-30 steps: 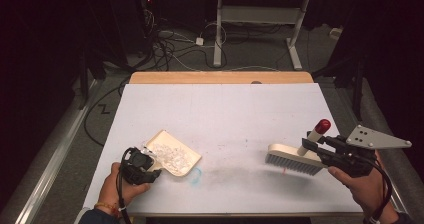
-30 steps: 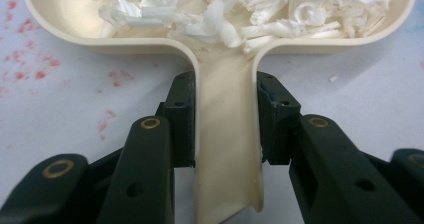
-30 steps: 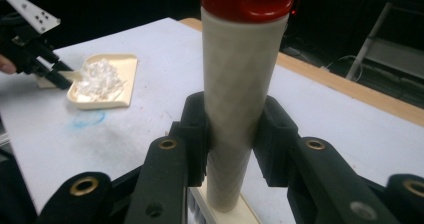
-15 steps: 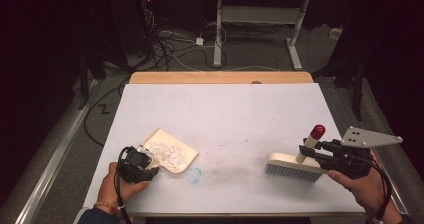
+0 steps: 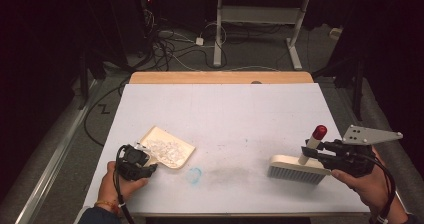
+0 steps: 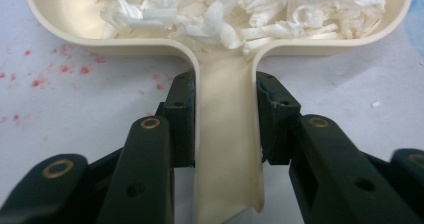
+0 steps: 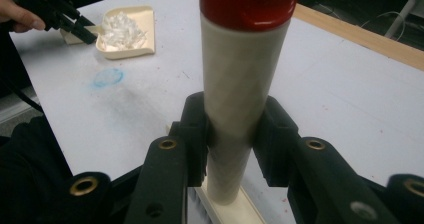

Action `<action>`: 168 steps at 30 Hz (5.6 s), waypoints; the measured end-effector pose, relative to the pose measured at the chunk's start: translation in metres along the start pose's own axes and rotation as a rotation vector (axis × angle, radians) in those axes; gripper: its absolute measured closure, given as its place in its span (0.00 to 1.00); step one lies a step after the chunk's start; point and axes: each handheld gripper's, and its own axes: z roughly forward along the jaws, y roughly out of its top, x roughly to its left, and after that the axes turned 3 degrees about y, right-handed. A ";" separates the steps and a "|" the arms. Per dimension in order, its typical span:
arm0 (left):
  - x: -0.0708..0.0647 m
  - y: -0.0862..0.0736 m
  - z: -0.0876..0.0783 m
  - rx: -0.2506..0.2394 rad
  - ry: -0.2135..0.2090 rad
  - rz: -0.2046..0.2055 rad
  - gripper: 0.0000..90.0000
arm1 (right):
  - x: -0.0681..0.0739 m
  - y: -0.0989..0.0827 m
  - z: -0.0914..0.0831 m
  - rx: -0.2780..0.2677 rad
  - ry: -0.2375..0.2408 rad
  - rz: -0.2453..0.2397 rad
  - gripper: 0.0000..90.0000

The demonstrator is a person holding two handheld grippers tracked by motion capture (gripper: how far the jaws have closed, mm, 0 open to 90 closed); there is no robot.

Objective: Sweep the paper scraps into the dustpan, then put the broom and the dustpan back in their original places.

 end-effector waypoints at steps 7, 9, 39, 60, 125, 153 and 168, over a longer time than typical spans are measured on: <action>0.007 0.005 0.001 -0.040 0.048 -0.066 0.70 | -0.007 0.000 -0.001 0.016 -0.004 0.005 0.78; 0.009 0.008 0.001 -0.050 0.050 -0.081 0.70 | -0.010 0.000 0.002 0.025 -0.001 0.014 0.78; -0.016 0.021 0.014 -0.069 -0.003 -0.162 0.52 | -0.071 0.012 0.070 0.016 -0.068 0.187 0.73; -0.026 -0.010 -0.019 -0.432 0.142 0.101 0.19 | -0.092 0.008 0.107 0.014 -0.185 0.233 0.71; -0.048 -0.013 -0.010 -0.474 0.128 0.279 0.20 | -0.005 -0.005 0.067 -0.175 -0.293 -0.145 0.25; -0.056 -0.012 -0.010 -0.479 0.140 0.331 0.20 | 0.013 -0.061 0.053 -0.170 -0.331 -0.178 0.24; -0.061 -0.013 -0.012 -0.507 0.120 0.354 0.17 | 0.021 -0.091 0.067 -0.139 -0.316 -0.163 0.18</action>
